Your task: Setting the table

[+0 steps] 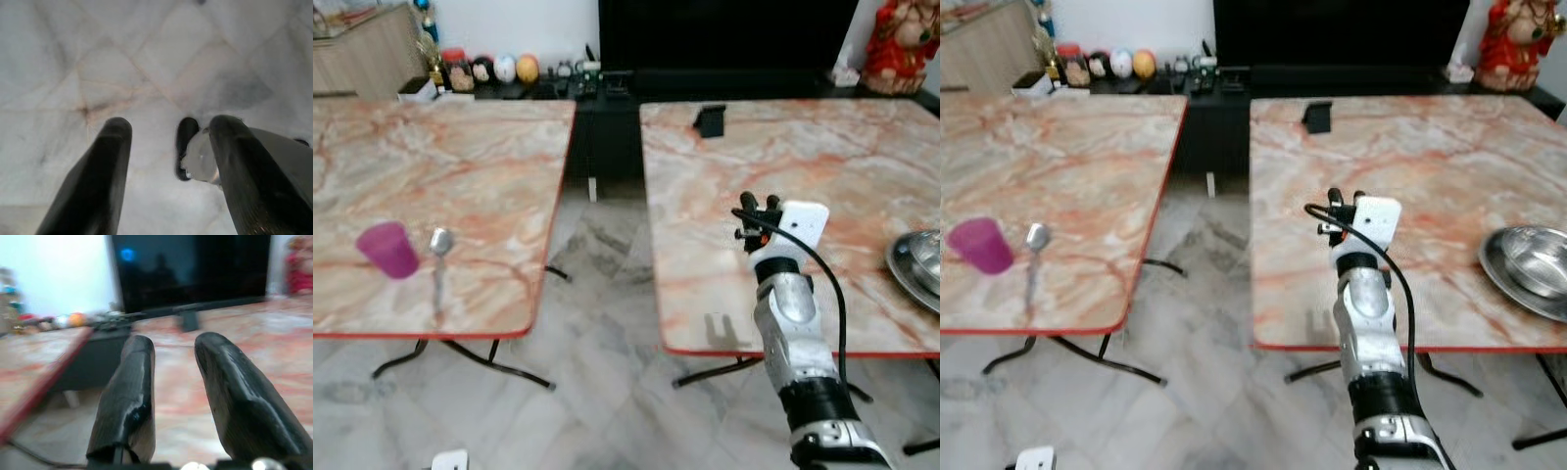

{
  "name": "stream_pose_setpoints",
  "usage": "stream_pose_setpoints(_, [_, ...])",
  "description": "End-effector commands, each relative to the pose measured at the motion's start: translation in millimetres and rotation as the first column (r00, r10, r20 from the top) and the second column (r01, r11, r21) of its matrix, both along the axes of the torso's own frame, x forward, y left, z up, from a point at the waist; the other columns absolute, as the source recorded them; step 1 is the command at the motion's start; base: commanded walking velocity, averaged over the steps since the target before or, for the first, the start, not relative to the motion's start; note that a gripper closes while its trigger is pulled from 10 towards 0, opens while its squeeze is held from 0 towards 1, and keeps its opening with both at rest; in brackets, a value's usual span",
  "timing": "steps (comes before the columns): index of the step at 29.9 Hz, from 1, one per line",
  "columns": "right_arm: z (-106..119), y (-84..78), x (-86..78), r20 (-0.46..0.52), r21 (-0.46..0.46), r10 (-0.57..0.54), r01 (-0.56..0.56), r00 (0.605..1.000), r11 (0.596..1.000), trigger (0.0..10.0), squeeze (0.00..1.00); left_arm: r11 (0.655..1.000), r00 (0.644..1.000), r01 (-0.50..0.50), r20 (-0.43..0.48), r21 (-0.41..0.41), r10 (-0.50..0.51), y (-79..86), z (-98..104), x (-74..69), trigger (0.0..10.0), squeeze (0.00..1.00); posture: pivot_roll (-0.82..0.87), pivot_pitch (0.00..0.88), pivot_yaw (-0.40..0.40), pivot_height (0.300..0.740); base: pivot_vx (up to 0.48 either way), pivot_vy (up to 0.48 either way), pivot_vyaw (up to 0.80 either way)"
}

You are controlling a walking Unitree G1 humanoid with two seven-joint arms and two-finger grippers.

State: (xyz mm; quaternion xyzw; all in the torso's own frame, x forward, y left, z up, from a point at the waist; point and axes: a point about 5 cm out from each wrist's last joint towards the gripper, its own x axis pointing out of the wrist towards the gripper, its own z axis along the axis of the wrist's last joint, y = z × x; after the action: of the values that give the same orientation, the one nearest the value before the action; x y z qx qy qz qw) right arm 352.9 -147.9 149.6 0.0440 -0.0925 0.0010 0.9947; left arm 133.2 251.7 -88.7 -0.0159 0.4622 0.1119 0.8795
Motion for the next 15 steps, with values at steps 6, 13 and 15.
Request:
stream_pose_setpoints(6, [5.0,-5.3,1.7,0.015,-0.007,-0.011,0.011,1.000,1.000,10.0,0.00,1.000,1.000,0.002,-0.010,-0.010,-0.002,-8.7,-2.3,1.6,10.0,0.00,-0.06,0.000,0.001,0.720,0.000,0.437,0.00])
stream_pose_setpoints(13, [4.1,-2.7,1.8,0.015,-0.001,-0.004,0.004,1.000,1.000,10.0,0.00,1.000,1.000,0.011,0.001,-0.007,-0.011,-9.7,-1.4,4.4,10.0,0.00,-0.06,0.000,0.003,0.720,0.000,0.437,0.00])
stream_pose_setpoints(15, [4.0,-1.6,1.9,0.014,0.001,-0.001,0.001,1.000,1.000,10.0,0.00,1.000,1.000,0.013,0.009,-0.005,-0.013,-9.4,-0.6,6.0,10.0,0.00,-0.06,0.000,0.003,0.720,0.000,0.437,0.00])
